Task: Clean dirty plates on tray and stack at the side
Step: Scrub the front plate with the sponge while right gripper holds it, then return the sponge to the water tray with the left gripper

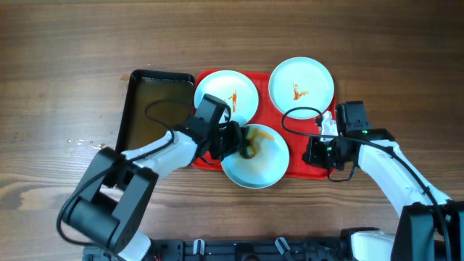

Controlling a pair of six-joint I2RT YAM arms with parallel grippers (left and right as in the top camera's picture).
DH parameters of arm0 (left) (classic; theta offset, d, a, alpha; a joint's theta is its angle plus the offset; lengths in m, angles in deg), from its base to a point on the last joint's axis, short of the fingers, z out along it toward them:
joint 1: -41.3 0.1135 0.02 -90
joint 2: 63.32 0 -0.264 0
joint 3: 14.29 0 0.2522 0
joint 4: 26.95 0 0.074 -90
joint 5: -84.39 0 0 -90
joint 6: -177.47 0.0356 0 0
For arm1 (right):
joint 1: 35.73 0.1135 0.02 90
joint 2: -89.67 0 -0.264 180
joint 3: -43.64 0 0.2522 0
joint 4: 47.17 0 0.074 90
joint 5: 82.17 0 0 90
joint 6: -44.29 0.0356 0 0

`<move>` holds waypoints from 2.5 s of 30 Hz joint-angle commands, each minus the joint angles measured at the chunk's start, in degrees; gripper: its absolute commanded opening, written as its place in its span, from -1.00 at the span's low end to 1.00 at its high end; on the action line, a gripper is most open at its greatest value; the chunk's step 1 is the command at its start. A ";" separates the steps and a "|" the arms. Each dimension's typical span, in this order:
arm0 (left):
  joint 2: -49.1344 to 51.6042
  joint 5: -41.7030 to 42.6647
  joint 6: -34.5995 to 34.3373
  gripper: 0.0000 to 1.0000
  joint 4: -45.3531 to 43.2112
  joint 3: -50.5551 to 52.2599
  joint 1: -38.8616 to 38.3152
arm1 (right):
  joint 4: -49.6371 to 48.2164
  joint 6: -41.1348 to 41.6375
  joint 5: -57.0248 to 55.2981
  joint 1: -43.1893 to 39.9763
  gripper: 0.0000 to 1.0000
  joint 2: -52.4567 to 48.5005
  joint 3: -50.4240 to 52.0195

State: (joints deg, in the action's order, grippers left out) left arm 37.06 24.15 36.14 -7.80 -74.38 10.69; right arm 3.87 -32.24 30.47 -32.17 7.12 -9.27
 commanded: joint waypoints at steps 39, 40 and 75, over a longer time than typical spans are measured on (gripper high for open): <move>-3.04 -11.43 0.63 -0.92 2.64 0.72 -6.60 | -7.58 12.00 0.42 8.48 -0.91 -5.09 1.97; -3.04 -12.11 -0.76 -0.92 3.19 0.72 -6.60 | -6.91 12.04 -1.01 8.48 -0.91 -5.09 1.92; -21.44 -26.01 33.59 -0.92 10.58 0.57 18.86 | -2.08 10.25 -13.88 8.50 -0.91 0.04 -0.76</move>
State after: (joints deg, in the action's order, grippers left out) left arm 15.47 1.48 63.48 2.23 -73.77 23.65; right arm 1.70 -21.33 18.88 -23.50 6.64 -9.45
